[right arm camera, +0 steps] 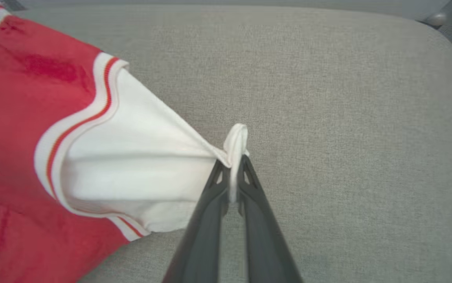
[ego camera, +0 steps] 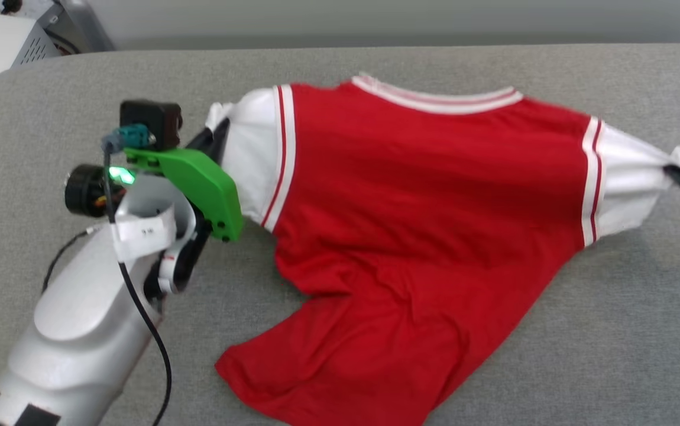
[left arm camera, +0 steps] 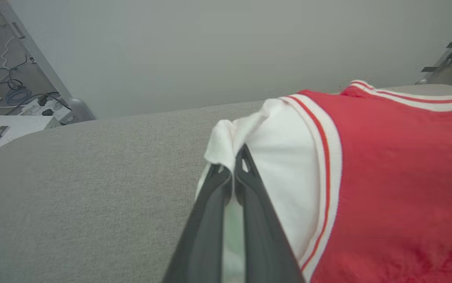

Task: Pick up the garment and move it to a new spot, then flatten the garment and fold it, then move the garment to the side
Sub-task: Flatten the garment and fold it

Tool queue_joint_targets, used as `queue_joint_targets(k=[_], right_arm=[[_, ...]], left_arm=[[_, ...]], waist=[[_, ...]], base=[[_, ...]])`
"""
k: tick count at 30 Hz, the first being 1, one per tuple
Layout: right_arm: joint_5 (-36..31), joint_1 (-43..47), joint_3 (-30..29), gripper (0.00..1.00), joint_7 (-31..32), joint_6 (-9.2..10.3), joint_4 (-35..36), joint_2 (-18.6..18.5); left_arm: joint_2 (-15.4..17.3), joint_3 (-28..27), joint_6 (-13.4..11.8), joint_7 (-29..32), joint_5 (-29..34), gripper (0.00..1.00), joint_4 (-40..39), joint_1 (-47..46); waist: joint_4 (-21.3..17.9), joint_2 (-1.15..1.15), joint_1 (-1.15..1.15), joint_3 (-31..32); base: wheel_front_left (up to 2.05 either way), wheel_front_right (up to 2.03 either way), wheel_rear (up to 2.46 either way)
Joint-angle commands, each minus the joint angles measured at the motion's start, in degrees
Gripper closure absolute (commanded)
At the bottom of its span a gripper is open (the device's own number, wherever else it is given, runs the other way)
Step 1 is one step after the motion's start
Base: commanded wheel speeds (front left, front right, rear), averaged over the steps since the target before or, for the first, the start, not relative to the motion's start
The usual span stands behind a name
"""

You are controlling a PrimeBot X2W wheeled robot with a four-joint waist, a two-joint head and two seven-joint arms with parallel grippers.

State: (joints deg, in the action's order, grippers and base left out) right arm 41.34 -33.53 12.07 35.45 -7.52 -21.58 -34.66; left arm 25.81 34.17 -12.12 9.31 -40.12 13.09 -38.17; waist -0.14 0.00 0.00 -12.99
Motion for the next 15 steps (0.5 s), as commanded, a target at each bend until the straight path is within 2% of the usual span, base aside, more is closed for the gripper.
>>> queue_joint_targets(k=[1,7,15], right_arm=[[-1.21,-1.88,-0.71,1.0,-0.56,0.03,0.26,-0.38],[-5.88,-9.95,-2.11,1.0,-2.31,0.03,-0.41,0.35],[-12.31,-25.96,-2.65,1.0,-7.53,0.03,-4.31,2.2]], left_arm=[[0.29,-0.89,0.61,-0.97,0.57,1.0,1.11,-2.49],[-1.26,-2.85,3.28,-3.32,0.46,1.0,8.79,-12.2],[-2.87,-4.52,6.74,-7.91,2.56,1.0,22.57,-29.81]], waist=[[-0.71,0.0,0.0,0.93],[-1.19,0.0,0.0,-0.06],[-2.29,0.0,0.0,-5.38]], base=[[0.0,0.0,0.0],[0.0,0.0,0.0],[0.0,0.0,0.0]])
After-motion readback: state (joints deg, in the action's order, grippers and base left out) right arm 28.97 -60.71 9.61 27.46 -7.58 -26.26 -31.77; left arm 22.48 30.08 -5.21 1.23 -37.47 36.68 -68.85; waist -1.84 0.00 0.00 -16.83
